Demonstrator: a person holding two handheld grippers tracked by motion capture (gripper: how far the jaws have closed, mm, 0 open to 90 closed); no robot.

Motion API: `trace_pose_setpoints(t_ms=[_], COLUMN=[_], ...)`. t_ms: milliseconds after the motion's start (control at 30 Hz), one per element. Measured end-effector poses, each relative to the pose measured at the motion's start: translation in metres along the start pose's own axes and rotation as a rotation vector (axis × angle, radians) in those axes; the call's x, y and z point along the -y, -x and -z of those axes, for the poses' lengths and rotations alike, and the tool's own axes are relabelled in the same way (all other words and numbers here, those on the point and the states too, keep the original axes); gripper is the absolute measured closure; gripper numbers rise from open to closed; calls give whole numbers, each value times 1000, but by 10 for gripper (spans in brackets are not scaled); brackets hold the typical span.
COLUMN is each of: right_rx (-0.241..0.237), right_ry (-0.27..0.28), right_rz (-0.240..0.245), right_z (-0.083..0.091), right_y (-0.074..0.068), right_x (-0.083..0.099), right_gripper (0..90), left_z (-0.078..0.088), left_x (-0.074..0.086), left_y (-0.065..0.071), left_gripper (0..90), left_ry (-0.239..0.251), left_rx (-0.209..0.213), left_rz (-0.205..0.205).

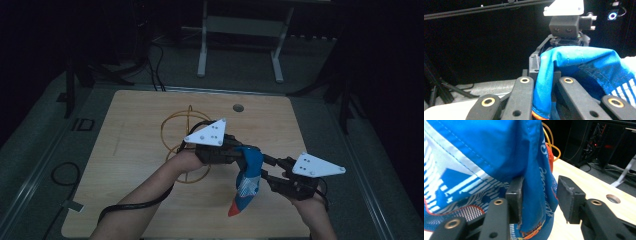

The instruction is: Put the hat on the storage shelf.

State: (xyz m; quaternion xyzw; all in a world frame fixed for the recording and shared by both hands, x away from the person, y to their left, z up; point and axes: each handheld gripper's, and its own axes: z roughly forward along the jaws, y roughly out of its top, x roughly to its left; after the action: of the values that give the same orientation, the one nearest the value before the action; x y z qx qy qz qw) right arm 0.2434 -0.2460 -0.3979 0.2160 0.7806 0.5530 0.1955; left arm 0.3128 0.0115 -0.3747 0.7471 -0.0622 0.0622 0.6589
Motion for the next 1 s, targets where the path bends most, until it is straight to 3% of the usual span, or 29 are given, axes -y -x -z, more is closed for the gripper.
trace_pose_setpoints(t_ms=[133, 167, 233, 533, 800, 933, 1000], right_rx=[2, 2, 17, 64, 71, 88, 105], right_ry=[21, 21, 21, 58, 82, 90, 84], right_rz=[-15, -15, -21, -54, -38, -47, -43], right_z=[1, 1, 2, 14, 22, 24, 25], right_y=[1, 1, 2, 9, 12, 16, 16], right_x=[-1, -1, -3, -7, -19, -24, -27], right_gripper=[741, 741, 887, 900, 900, 900, 900], left_z=[0, 0, 0, 5, 6, 9, 12], left_x=[0, 0, -1, 0, -5, -10, -13], left_y=[0, 0, -1, 0, 5, 6, 8], left_gripper=[873, 872, 872, 870, 849, 738, 639], left_ry=[14, 14, 17, -43, -81, -83, -87], left_rx=[3, 3, 0, -50, -65, -57, -78], left_rz=[8, 8, 14, -19, -33, -9, -19])
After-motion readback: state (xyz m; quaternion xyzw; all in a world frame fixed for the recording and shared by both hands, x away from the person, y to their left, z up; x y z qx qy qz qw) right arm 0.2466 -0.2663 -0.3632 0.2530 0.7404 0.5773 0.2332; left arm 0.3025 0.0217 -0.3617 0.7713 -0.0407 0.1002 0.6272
